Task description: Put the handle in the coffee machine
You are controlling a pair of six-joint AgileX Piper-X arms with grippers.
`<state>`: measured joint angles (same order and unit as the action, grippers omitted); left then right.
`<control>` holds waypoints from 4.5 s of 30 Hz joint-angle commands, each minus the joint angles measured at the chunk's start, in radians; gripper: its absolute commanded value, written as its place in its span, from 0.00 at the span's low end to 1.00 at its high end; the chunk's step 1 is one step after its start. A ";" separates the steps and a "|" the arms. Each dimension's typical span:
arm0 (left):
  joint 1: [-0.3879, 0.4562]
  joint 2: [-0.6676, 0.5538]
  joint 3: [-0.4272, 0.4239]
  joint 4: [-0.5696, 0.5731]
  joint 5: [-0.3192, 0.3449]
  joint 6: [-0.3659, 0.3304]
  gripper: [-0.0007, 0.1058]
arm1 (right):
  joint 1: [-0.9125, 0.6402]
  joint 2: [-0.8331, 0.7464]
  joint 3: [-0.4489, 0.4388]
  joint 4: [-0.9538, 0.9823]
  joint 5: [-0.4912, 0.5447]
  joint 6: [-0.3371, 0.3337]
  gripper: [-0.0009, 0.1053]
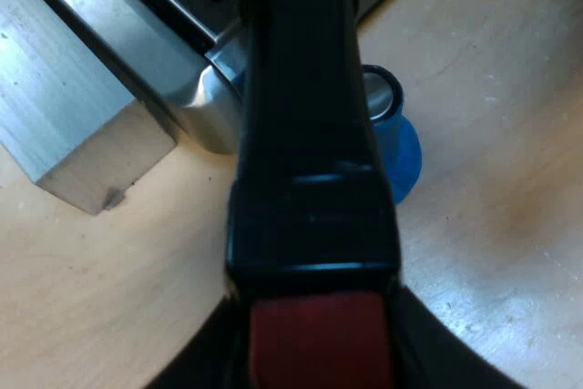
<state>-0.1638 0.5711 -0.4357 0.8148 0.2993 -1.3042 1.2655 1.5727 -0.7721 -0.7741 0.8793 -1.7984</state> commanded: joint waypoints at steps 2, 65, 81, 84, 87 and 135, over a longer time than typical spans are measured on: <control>0.000 -0.013 -0.017 -0.043 0.011 0.001 0.01 | -0.006 -0.001 0.000 -0.006 -0.008 -0.013 0.83; 0.290 0.233 -0.093 -0.087 0.494 0.403 0.01 | -0.006 -0.001 0.000 -0.006 -0.008 0.001 0.83; 0.315 0.481 -0.186 -0.088 0.583 0.542 0.01 | -0.006 -0.001 0.000 -0.006 -0.008 0.001 0.83; 0.315 0.517 -0.200 -0.103 0.599 0.542 0.01 | -0.006 -0.001 0.000 -0.006 -0.008 0.001 0.83; 0.315 0.535 -0.214 -0.114 0.607 0.538 0.01 | -0.006 -0.001 0.000 -0.006 -0.008 0.001 0.83; 0.252 0.646 -0.297 -0.281 0.589 0.411 0.01 | -0.006 -0.001 0.000 -0.006 -0.008 0.001 0.83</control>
<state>0.0903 1.2275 -0.7155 0.5635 0.8456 -0.8833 1.2655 1.5727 -0.7721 -0.7741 0.8793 -1.7933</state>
